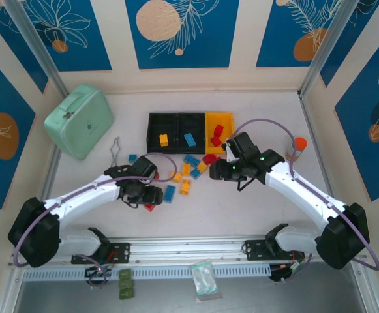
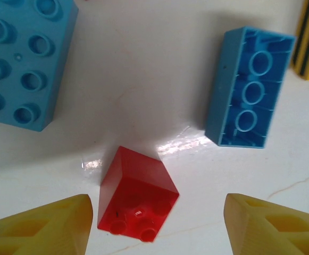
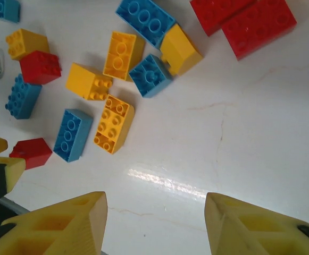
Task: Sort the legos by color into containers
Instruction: Pick up the lego from the middle-left of the table.
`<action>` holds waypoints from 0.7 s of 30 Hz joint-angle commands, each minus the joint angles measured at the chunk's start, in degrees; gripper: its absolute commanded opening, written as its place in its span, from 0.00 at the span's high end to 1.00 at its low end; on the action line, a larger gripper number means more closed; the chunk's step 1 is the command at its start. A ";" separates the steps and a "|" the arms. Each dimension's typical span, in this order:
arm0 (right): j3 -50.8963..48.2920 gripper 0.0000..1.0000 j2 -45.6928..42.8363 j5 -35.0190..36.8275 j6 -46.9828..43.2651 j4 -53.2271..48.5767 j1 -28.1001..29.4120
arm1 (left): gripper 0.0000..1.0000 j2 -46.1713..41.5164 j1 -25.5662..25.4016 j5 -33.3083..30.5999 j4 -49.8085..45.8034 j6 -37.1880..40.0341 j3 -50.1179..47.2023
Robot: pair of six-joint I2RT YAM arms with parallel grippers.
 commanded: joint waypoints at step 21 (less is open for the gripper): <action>-3.17 0.49 -2.47 -2.48 3.24 1.60 0.36 | 0.73 2.89 -3.59 -3.27 0.77 0.08 -0.56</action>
